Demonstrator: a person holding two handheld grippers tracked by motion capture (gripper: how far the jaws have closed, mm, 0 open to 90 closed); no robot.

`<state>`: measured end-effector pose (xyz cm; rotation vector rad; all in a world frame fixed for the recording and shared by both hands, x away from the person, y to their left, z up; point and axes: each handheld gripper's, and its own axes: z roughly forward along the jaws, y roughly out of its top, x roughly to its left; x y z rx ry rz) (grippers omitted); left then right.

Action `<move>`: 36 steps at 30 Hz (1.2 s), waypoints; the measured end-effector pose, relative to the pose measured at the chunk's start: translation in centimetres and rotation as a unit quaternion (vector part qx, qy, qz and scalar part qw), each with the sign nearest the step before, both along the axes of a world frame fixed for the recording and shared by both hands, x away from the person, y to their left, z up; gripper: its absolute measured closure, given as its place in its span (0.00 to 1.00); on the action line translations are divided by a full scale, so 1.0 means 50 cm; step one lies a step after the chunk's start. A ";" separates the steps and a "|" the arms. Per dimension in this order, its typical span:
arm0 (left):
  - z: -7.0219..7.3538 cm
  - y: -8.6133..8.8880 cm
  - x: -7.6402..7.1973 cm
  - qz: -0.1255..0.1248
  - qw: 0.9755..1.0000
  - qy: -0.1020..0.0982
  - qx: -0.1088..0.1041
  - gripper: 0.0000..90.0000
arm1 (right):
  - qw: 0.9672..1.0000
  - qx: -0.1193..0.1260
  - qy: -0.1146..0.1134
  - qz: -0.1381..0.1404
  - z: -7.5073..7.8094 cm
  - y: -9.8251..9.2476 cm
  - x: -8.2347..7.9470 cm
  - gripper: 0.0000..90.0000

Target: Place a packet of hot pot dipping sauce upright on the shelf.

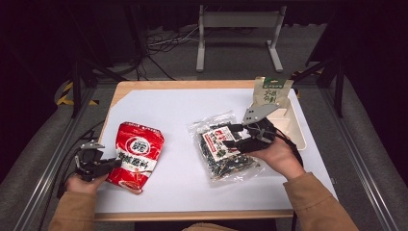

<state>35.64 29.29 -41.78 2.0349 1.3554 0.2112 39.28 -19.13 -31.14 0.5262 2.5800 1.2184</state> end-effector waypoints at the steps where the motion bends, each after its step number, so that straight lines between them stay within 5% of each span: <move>1: 0.005 -0.002 -0.004 -0.001 1.000 -0.010 -0.004 0.88 | 1.000 0.001 0.001 0.001 -0.001 0.002 0.000 0.48; 10: 0.039 -0.015 -0.029 -0.012 0.997 -0.069 -0.026 0.89 | 1.000 0.004 0.003 0.013 -0.012 0.027 -0.006 0.49; 17: 0.066 -0.036 -0.052 -0.030 0.991 -0.123 -0.039 0.89 | 1.000 0.017 0.008 0.021 -0.019 0.055 -0.009 0.51; 36: 0.091 -0.095 -0.072 -0.083 0.981 -0.163 -0.062 0.89 | 0.996 0.073 0.041 0.009 -0.053 0.142 0.001 0.52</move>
